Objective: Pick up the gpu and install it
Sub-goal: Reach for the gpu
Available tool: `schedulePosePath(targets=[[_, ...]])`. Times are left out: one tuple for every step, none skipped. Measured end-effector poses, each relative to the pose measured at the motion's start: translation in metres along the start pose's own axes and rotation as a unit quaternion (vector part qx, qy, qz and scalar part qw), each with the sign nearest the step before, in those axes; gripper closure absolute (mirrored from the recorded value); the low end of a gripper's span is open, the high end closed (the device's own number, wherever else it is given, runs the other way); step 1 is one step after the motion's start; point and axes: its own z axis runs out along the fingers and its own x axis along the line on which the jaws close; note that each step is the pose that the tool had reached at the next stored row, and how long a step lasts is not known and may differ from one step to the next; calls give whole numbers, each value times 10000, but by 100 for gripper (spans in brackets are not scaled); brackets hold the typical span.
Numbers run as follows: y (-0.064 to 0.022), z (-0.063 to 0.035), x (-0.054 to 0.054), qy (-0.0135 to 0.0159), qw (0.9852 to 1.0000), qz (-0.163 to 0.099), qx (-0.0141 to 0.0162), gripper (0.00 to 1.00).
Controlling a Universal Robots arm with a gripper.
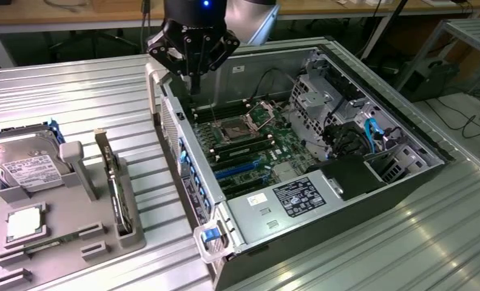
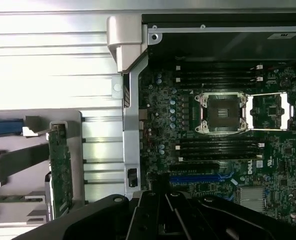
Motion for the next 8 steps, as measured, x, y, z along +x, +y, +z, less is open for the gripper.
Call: schedulePosePath(targets=[[-1, 0, 13, 1, 10000, -24, 0, 89], [-1, -1, 24, 2, 10000, -39, -1, 89], [-2, -1, 44, 3, 10000, -56, -1, 89], [-2, -2, 76, 3, 10000, -76, -1, 89], [-3, -3, 96, 4, 10000, -85, -1, 89], [-3, -3, 120, 4, 10000, -94, -2, 89], [-4, -4, 143, 5, 9999, -101, -2, 89], [-5, -5, 163, 5, 9999, -108, -2, 89]])
